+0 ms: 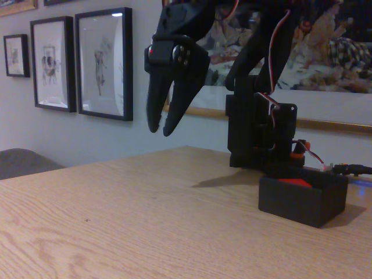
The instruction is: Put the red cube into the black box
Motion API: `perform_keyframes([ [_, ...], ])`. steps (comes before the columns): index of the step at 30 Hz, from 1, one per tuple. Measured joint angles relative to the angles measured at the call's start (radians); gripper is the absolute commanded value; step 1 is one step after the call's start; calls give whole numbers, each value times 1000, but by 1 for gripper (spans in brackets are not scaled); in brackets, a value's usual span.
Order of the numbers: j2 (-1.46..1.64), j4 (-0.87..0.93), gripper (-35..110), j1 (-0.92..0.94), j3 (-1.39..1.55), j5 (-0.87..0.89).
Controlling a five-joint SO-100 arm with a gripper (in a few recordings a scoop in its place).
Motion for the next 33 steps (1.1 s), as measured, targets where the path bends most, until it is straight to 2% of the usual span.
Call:
perform_keyframes([
  [7,236,-49,-3,23,169,-2],
  [17,383,-137,-3,12,328,20],
  [33,350,-216,-3,21,371,23],
])
